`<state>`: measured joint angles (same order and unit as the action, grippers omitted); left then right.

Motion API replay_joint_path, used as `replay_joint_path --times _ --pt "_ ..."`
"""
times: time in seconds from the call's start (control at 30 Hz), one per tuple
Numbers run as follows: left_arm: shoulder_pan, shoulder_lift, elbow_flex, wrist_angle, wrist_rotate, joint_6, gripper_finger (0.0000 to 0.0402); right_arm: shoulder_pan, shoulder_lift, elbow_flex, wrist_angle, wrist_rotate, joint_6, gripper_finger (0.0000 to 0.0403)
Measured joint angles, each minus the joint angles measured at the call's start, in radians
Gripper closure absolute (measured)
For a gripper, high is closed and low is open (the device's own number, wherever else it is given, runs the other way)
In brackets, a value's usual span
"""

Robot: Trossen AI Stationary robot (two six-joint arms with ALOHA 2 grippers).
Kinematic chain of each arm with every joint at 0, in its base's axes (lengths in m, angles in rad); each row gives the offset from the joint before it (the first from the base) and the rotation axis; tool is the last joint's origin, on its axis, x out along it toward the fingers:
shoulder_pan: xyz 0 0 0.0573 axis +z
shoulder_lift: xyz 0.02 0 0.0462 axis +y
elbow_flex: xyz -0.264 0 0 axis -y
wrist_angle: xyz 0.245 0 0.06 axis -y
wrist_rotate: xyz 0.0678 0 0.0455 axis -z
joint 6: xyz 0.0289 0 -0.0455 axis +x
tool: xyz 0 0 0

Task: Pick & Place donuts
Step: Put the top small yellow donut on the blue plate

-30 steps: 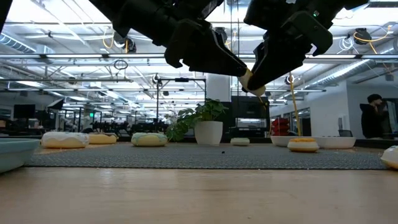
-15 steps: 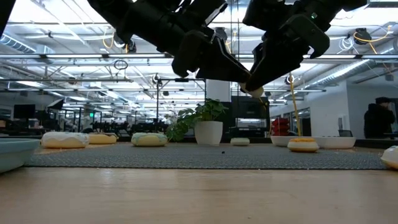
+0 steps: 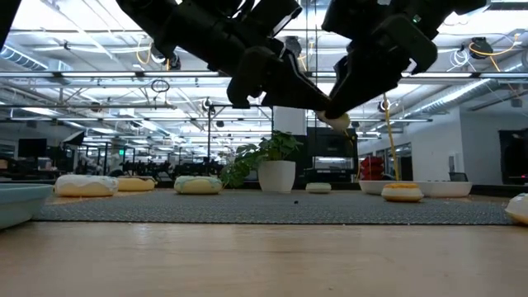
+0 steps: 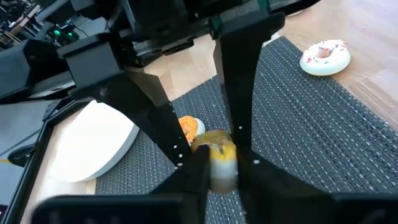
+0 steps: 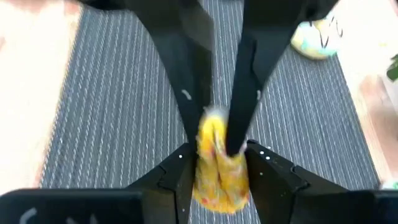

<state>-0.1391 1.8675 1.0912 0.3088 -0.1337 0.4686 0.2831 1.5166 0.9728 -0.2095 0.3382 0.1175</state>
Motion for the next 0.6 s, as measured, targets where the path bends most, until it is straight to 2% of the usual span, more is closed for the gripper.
replay_joint_path --times 0.1,0.2,0.43,0.6 --pt "0.001 0.002 0.000 0.000 -0.001 0.000 0.0379 0.000 -0.001 0.003 0.018 -0.002 0.004 0.0277" --pt "0.000 0.003 -0.001 -0.001 0.002 0.000 0.0387 -0.001 -0.002 0.004 0.019 -0.041 0.056 0.0277" --pt "0.000 0.003 -0.001 -0.002 0.002 0.003 0.0337 -0.002 -0.006 0.004 0.014 -0.048 0.054 0.0277" --pt "-0.001 -0.001 0.001 -0.041 -0.079 0.021 0.0338 -0.001 -0.065 0.002 -0.011 -0.053 0.074 0.0277"
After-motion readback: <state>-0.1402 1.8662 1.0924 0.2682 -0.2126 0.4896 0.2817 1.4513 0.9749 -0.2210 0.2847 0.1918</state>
